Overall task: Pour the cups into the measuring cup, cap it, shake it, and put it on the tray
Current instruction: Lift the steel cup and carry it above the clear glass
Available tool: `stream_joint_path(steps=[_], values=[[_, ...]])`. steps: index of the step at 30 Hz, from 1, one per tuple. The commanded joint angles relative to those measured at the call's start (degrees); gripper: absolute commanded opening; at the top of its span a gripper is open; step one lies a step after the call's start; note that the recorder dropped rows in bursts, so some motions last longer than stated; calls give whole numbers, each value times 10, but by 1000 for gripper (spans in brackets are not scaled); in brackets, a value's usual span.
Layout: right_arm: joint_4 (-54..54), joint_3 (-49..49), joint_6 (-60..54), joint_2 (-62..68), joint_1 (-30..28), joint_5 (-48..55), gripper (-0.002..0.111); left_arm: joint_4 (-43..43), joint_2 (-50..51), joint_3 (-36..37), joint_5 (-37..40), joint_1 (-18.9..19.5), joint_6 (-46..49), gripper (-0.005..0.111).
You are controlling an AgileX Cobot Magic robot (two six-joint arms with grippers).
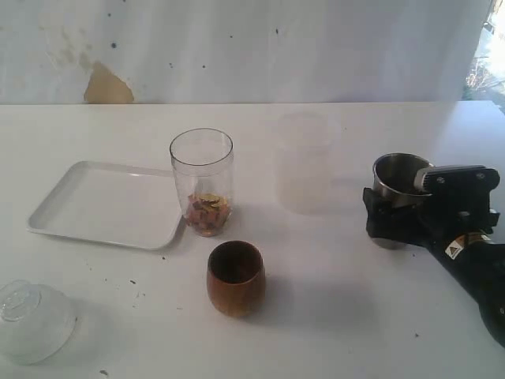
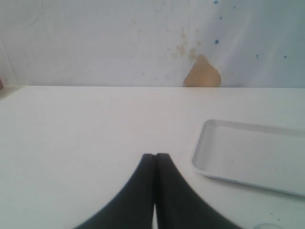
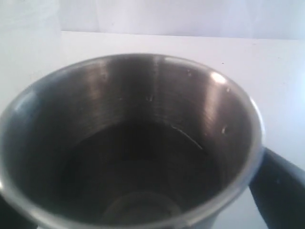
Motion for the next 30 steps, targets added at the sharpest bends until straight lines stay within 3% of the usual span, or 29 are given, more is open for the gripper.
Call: stream_joint_path(steps=[1, 7, 8, 20, 30], values=[[-5, 0, 0, 1, -2, -9, 75, -2, -2, 2, -6, -3, 0, 1], [-7, 0, 38, 1, -2, -9, 4, -2, -2, 2, -6, -3, 0, 1], [-7, 0, 45, 1, -2, -9, 0, -2, -2, 2, -6, -3, 0, 1], [-118, -21, 50, -49, 0, -7, 0, -2, -2, 2, -6, -3, 0, 1], [-174, -89, 70, -236, 38, 269, 0, -2, -2, 2, -6, -3, 0, 1]])
